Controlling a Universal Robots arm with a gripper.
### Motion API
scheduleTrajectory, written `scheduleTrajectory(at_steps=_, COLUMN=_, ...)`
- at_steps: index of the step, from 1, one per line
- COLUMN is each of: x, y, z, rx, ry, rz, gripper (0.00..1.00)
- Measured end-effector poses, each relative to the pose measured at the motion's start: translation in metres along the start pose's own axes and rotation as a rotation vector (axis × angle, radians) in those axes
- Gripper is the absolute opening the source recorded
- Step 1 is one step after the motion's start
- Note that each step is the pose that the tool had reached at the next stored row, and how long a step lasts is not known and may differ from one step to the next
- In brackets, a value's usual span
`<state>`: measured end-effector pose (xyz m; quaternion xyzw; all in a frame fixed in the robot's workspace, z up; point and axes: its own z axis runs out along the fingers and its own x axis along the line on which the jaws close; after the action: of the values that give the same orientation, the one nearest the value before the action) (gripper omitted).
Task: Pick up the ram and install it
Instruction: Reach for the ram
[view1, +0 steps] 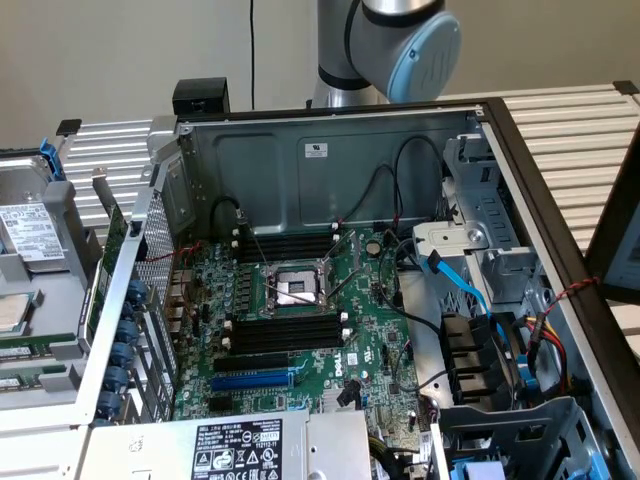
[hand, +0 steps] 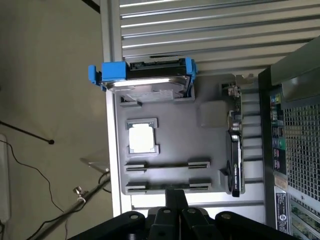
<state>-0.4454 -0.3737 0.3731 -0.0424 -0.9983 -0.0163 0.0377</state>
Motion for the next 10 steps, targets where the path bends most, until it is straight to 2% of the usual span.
scheduleTrajectory(at_steps=2, x=0.005, y=0.003, z=0.0019, rx=0.0019, ry=-0.0003, rz=0.0, gripper=0.11)
scheduleTrajectory(at_steps=4, x=0.009, y=0.0062, z=0.0037, rx=0.005, ry=-0.0051, rz=0.0, gripper=0.11)
scheduleTrajectory(at_steps=5, x=0.01, y=0.0079, z=0.004, rx=0.007, ry=-0.0108, rz=0.0, gripper=0.11)
scheduleTrajectory(at_steps=6, x=0.011, y=0.0097, z=0.0043, rx=0.0094, ry=-0.0193, rz=0.0, gripper=0.11)
scheduleTrajectory(at_steps=8, x=0.012, y=0.0124, z=0.005, rx=0.0153, ry=-0.0419, rz=0.0, gripper=0.11)
scheduleTrajectory(at_steps=9, x=0.015, y=0.0126, z=0.0053, rx=0.0178, ry=-0.0483, rz=0.0, gripper=0.11)
scheduleTrajectory(at_steps=10, x=0.017, y=0.0124, z=0.0058, rx=0.0179, ry=-0.0502, rz=0.0, gripper=0.11)
